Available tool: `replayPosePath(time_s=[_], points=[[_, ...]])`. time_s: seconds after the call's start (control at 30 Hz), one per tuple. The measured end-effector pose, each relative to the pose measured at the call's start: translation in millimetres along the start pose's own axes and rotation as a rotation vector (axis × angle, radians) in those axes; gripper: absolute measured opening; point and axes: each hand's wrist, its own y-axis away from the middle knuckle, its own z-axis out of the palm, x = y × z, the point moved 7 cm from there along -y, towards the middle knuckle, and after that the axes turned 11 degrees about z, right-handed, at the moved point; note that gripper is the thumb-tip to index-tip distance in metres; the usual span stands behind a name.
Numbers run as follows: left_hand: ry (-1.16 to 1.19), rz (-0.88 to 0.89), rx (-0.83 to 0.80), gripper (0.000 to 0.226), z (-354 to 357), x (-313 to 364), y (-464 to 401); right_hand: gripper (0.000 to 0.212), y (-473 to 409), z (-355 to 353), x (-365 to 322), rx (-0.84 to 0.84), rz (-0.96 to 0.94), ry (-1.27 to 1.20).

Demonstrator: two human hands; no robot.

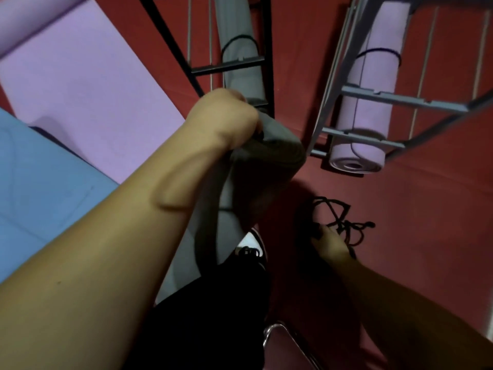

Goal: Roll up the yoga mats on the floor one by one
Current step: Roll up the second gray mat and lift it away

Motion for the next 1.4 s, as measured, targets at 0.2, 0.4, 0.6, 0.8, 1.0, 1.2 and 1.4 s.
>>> replayPosePath(time_s=[0.2, 0.4, 0.6, 0.8, 1.0, 1.2, 1.4], points=[[0.047, -0.008, 0.005, 0.032, 2, -5, -1, 0.057, -28, 12, -38, 0.002, 0.000, 0.120], [0.117, -0.002, 0.009, 0.031, -7, -12, 10, 0.052, -81, 35, -10, 0.012, 0.129, -0.020], [0.258, -0.040, 0.053, 0.037, -31, -25, 45, 0.022, 7, -44, -40, 0.273, 0.133, -0.215], [0.384, -0.080, 0.133, 0.038, -64, -49, 101, 0.020, 73, -89, -68, 0.315, -0.203, -0.396], [0.407, -0.099, 0.249, 0.042, -101, -77, 169, 0.030, 175, -126, -169, 0.225, -0.543, -0.454], [0.395, -0.114, 0.331, 0.040, -130, -113, 245, 0.034, 311, -159, -281, 0.250, -0.872, -0.346], [0.427, -0.198, 0.429, 0.042, -142, -152, 319, 0.035, 419, -138, -354, 0.225, -1.096, -0.151]])
